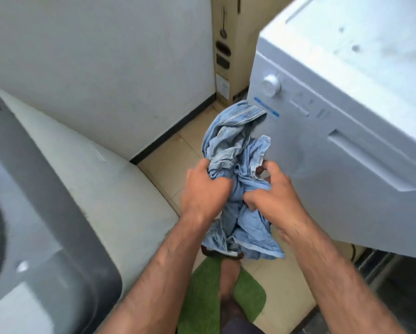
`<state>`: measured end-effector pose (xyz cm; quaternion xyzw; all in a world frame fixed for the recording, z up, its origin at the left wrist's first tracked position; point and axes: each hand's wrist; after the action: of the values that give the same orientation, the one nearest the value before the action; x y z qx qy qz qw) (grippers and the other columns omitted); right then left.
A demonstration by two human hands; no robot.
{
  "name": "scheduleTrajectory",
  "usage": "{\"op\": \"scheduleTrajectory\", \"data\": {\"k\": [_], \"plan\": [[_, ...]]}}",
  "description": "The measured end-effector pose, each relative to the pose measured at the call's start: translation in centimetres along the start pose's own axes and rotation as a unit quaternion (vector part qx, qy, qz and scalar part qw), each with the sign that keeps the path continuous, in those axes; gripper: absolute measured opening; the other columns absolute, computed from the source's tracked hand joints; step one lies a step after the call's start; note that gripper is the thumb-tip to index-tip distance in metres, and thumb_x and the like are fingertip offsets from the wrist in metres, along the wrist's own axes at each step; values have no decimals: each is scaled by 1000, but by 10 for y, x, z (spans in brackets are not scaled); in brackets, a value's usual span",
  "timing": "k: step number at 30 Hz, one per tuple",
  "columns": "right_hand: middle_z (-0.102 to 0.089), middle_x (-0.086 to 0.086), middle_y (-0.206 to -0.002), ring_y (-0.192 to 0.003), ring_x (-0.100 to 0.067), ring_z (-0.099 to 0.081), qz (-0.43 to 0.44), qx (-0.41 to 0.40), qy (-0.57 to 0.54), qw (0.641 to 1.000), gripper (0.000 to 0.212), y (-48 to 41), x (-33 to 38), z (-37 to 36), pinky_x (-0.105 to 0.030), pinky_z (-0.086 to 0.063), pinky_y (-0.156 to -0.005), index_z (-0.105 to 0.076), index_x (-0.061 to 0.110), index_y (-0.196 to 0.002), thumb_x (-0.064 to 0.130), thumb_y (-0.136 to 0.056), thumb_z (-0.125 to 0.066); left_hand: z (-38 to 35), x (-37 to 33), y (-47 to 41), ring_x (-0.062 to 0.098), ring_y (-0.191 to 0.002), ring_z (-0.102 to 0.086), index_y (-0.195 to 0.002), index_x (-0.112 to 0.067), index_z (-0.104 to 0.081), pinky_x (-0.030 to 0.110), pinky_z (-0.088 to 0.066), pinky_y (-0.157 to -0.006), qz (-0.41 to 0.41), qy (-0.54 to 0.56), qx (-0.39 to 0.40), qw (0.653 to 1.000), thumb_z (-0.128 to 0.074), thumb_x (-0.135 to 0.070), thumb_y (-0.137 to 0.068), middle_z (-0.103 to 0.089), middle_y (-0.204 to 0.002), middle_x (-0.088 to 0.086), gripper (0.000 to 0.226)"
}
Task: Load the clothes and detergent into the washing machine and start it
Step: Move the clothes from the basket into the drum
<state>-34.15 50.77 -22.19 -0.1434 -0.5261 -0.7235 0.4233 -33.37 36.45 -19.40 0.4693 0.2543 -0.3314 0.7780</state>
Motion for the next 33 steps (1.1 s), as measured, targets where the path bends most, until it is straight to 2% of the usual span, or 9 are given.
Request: {"op": "scheduleTrajectory", "data": {"k": [5, 7, 11, 17, 22, 25, 28, 31, 33], "plan": [[-61, -10, -108, -70, -22, -61, 91, 21, -22, 995, 67, 85, 101, 23, -32, -47, -54, -56, 45, -109, 17, -49, -62, 94, -59, 60, 27, -90, -66, -84, -35, -60, 54, -58, -84, -80, 42, -29, 996, -54, -27, -54, -68, -89, -2, 32], [-63, -11, -96, -59, -16, -56, 137, 46, -37, 989, 58, 124, 142, 23, -31, -43, -48, -60, 37, -103, 8, -53, -64, 140, -76, 86, 25, -76, -61, -81, -31, -59, 54, -57, -79, -108, 70, -51, 990, -55, -24, -54, -63, -76, -8, 28], [-63, -16, -91, -74, -26, -57, 217, 113, -63, 968, 60, 195, 220, -2, -42, -44, -62, -64, 32, -102, 7, -47, -64, 239, -94, 134, 19, -63, -53, -68, -30, -59, 45, -49, -61, -147, 138, -99, 974, -56, -15, -55, -53, -57, -16, 20], [-55, -6, -83, -64, -18, -49, 274, 234, -64, 931, 51, 270, 290, -92, -26, -35, -47, -59, 30, -99, -10, -69, -63, 378, -63, 188, 18, -62, -41, -67, -20, -50, 40, -34, -59, -173, 211, -173, 946, -54, -1, -57, -44, -61, -2, 22], [-65, -5, -71, -68, -25, -56, 232, 304, -92, 919, 68, 288, 305, -189, -36, -44, -61, -64, 31, -111, -2, -51, -60, 466, 7, 204, 23, -62, -54, -64, -20, -60, 33, -45, -58, -130, 264, -241, 925, -49, 11, -61, -56, -62, 2, 33], [-71, -6, -90, -80, -28, -66, 177, 345, -87, 918, 67, 282, 300, -237, -29, -52, -56, -66, 31, -112, -13, -63, -56, 506, 62, 200, 33, -71, -70, -84, -10, -67, 37, -58, -59, -80, 318, -268, 906, -48, 16, -60, -68, -73, 12, 40], [-76, -7, -108, -98, -33, -72, 146, 349, -74, 923, 67, 269, 282, -288, -41, -51, -70, -68, 33, -102, -19, -61, -56, 528, 118, 191, 27, -74, -74, -87, -7, -71, 33, -60, -58, -47, 334, -295, 894, -48, 23, -61, -76, -76, 8, 45], [-68, -3, -127, -113, -32, -66, 125, 324, -57, 936, 77, 252, 256, -329, -50, -50, -82, -68, 31, -115, -24, -63, -52, 530, 171, 176, 21, -81, -75, -93, -13, -72, 31, -60, -63, -11, 299, -284, 911, -51, 23, -68, -78, -85, 3, 49], [-64, -1, -135, -119, -27, -61, 83, 312, -49, 945, 73, 241, 238, -347, -52, -54, -92, -67, 31, -121, -19, -71, -49, 524, 206, 162, 24, -98, -72, -109, -11, -70, 33, -60, -76, 30, 233, -239, 942, -54, 18, -76, -76, -101, 5, 47]]}}
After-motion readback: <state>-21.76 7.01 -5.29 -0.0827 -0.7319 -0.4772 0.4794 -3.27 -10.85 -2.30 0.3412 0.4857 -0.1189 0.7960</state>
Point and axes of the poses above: each hand's wrist, its own y-axis away from the middle knuckle, its own z-axis out of the back of the hand, x = y × z
